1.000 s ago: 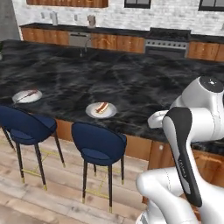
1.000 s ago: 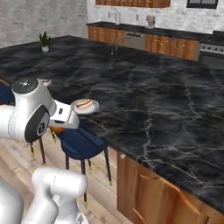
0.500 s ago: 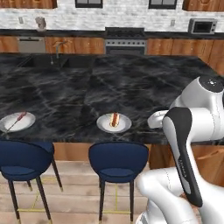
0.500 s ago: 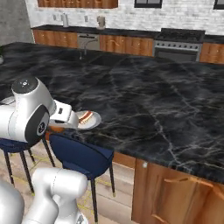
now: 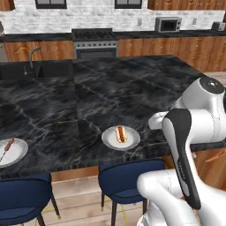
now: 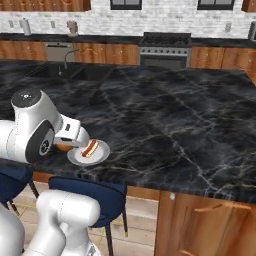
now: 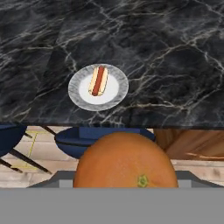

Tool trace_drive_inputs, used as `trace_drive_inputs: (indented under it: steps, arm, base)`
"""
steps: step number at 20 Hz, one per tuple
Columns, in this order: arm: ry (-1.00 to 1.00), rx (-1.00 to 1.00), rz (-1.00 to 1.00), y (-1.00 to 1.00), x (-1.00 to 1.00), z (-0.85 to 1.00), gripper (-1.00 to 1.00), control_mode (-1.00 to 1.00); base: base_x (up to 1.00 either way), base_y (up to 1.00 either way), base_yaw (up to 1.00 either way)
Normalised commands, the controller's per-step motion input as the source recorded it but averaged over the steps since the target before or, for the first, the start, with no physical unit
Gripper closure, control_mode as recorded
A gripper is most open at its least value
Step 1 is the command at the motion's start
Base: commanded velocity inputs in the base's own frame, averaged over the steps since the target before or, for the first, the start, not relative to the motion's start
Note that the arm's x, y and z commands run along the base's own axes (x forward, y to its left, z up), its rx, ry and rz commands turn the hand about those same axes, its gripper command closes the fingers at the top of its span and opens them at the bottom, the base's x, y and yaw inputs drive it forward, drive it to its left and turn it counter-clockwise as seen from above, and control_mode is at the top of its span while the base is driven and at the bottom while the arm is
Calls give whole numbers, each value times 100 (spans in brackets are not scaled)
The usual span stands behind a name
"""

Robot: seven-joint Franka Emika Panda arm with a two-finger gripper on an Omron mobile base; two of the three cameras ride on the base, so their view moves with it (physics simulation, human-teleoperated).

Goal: Pick up the tangerine and mango from the fridge and place one fruit on each plate on the dining counter.

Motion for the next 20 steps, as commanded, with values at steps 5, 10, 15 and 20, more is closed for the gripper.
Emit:
trace_drive_inputs:
  steps: [5, 10, 15, 20]
  arm:
    - [0, 0, 0, 0, 0, 0, 100, 100]
    - [0, 0, 0, 0, 0, 0, 100, 100]
    - [22, -1, -1, 42, 75, -7, 100, -100]
    - [54, -3, 0, 79, 100, -71, 100, -100]
  base:
    - [43, 16, -34]
    - [43, 42, -17]
    - [10, 2, 0]
    - [0, 0, 0]
